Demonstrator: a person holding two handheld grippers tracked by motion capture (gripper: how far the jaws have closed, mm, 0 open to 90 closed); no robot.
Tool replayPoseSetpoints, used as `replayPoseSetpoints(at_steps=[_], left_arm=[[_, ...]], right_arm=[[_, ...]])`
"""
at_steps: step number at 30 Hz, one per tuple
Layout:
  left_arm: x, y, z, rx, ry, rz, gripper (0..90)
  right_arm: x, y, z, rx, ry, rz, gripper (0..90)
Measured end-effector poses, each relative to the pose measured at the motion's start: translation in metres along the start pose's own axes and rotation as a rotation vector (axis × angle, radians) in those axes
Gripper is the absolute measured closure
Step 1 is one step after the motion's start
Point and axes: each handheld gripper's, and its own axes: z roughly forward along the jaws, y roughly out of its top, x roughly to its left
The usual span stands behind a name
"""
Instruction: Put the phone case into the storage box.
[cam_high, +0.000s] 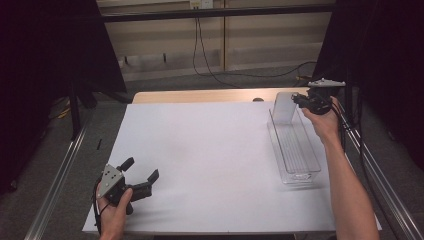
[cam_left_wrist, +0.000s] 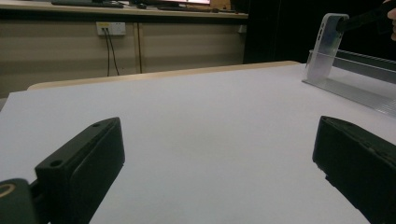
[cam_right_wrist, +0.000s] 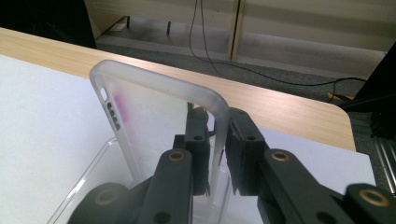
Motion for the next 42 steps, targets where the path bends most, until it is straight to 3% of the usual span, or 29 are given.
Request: replayPoseSetpoints(at_steps=[15,34,42], left_arm=[[-0.0002,0.0,0.0002,0.001,0.0,0.006,2.2],[-0.0008,0.0003,0.0007,0.004,-0.001,0.018,2.3],[-0.0015,-0.0001,0.0016,0.005,-0.008,0.011,2.3]], right_arm=[[-0.0052,-0.001,-0.0037,-0.002,0.008,0.023,73.0],[-0.0034,-0.0045,-0.0066,0.016,0.016,0.018,62.9],[-0.0015,-0.008,-0.0092,0.01,0.017,0.015,50.9]])
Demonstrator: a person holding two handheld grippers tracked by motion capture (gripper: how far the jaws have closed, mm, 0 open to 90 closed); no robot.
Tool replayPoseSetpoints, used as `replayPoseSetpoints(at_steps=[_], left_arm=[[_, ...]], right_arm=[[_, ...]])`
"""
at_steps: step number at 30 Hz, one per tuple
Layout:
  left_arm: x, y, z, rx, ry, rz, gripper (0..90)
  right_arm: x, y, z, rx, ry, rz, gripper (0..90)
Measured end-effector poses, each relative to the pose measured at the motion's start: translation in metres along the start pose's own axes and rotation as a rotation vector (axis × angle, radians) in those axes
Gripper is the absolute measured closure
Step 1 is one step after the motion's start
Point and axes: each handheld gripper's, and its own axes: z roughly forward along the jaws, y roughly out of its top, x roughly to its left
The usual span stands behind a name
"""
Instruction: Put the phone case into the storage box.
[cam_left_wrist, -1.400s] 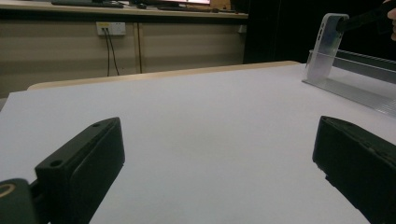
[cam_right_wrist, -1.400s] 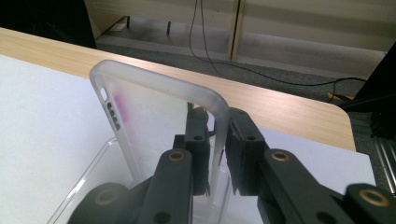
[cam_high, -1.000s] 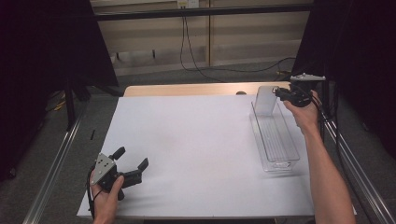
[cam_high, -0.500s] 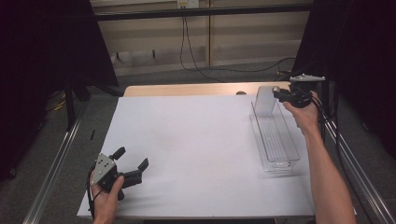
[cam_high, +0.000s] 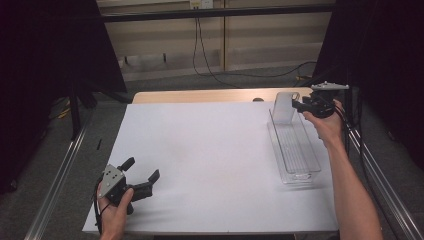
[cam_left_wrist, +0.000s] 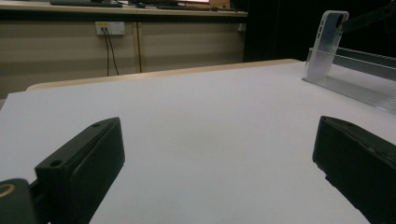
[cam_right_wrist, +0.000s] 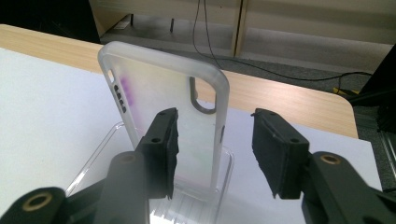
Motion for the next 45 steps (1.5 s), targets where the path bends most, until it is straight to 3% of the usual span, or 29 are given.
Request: replayPoseSetpoints(at_steps=[6,8,17,19,24,28,36,45], left_arm=[[0.0,0.0,0.0,0.0,0.0,0.003,2.3],[0.0,0.0,0.0,0.0,0.0,0.004,2.2],[0.0,0.0,0.0,0.0,0.0,0.003,2.3],[0.0,0.0,0.0,-0.001,-0.001,0.005,2.3],[0.0,0.001,-0.001,-0.001,0.002,0.008,2.3],[0.0,0.001,-0.002,-0.013,0.006,-0.013,2.3],[0.0,0.001,-0.001,-0.013,0.019,-0.024,2.3],[0.002,0.0,-0.004,-0.018,0.019,-0.035,2.3]], right_arm=[[-0.001,-0.001,-0.003,-0.008,-0.008,0.003,35.6],[-0.002,-0.002,-0.004,-0.016,-0.012,0.008,25.9],[0.001,-0.004,-0.005,-0.037,-0.005,0.034,4.4],[0.003,-0.004,-0.008,-0.048,0.013,0.024,3.0],[0.005,-0.004,-0.012,-0.058,0.009,0.009,2.3],[0.004,-0.003,-0.014,-0.068,0.012,0.037,2.3],[0.007,-0.009,-0.02,-0.125,0.025,0.024,0.8],[0.005,-0.015,-0.022,-0.14,-0.029,0.034,0.6]])
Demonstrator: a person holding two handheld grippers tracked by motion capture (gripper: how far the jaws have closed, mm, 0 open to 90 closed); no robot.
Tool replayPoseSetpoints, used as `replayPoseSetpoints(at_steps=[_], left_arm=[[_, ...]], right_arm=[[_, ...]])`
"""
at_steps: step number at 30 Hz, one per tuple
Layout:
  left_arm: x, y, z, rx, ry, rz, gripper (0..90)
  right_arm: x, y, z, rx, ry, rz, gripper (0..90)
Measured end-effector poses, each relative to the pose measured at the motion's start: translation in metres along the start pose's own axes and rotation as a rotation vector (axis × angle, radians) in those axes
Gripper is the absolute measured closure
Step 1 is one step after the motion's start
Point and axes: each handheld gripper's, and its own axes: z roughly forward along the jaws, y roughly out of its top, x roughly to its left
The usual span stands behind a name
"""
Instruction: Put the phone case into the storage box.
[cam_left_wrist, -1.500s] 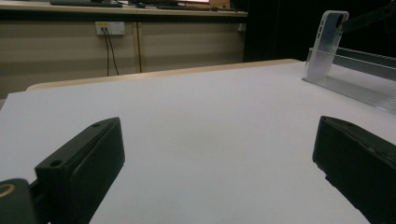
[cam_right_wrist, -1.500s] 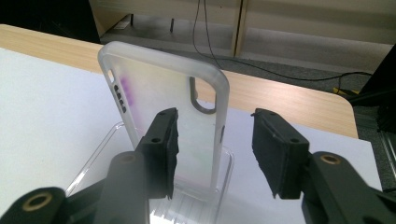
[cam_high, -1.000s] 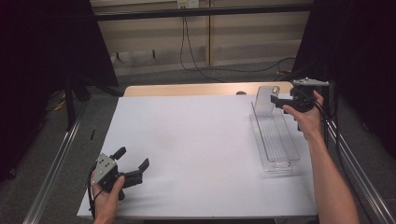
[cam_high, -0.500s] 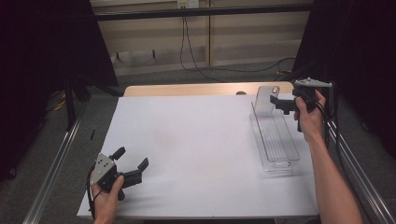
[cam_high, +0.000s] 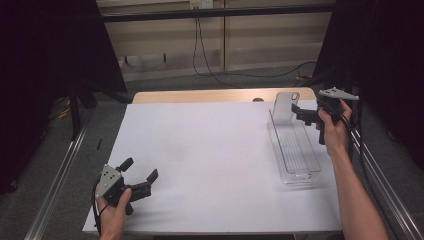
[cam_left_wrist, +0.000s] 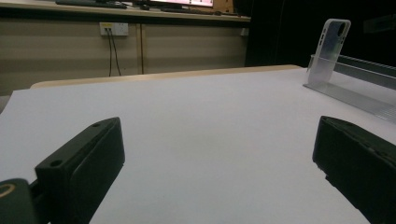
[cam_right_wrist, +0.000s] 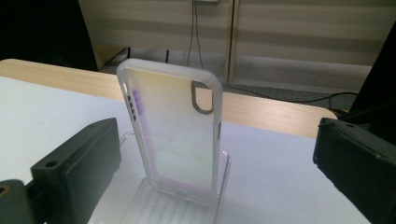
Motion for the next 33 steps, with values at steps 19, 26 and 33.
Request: replayPoseSetpoints(at_steps=[19,26,33], left_arm=[[0.001,0.002,-0.003,-0.012,-0.011,-0.001,2.2],[0.0,0.002,-0.003,-0.014,-0.016,0.007,2.3],[-0.002,0.003,-0.005,-0.027,-0.019,0.006,2.3]], right_arm=[[0.008,-0.009,-0.016,-0.063,-0.085,-0.018,1.9],[0.007,-0.015,-0.023,-0.103,-0.112,0.005,5.0],[0.007,-0.021,-0.039,-0.108,-0.073,0.011,1.4]])
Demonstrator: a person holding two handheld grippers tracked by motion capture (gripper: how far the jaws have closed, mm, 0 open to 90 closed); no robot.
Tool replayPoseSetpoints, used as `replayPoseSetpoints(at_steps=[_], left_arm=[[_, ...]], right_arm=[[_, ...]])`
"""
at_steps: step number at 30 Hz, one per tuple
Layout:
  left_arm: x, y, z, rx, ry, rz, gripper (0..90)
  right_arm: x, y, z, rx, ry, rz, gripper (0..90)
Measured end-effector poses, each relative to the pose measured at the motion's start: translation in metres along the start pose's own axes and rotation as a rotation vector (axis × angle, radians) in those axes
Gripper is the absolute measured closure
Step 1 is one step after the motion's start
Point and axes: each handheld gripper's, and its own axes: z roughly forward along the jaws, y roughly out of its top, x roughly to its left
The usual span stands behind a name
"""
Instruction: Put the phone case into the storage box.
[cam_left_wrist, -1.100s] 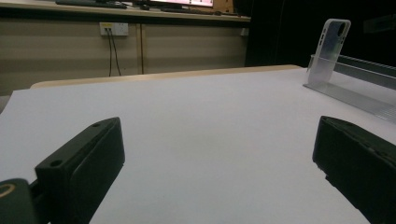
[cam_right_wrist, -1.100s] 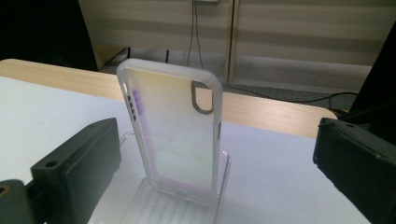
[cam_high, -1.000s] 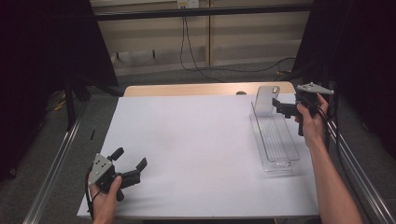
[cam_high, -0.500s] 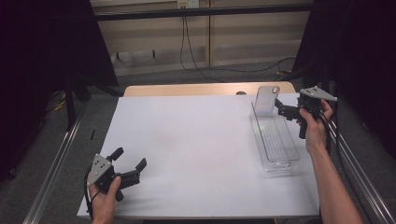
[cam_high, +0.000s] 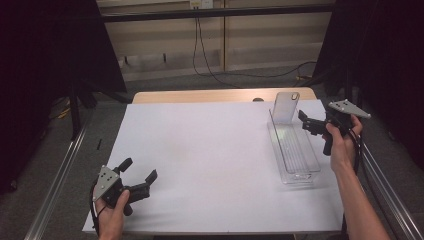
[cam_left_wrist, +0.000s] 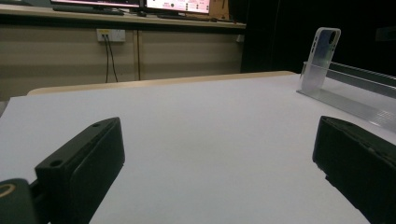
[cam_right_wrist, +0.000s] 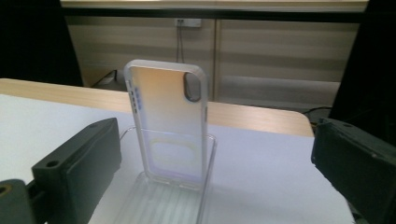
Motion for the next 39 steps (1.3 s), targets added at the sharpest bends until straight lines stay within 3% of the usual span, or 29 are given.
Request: replayPoseSetpoints(at_steps=[5,39], left_arm=[[0.0,0.0,-0.001,0.0,0.002,-0.001,2.3],[-0.005,0.001,-0.005,0.001,0.008,0.008,2.3]], right_arm=[[0.001,-0.001,-0.013,-0.047,0.031,-0.011,0.5],[0.019,-0.034,-0.085,-0.109,0.069,-0.019,0.0]])
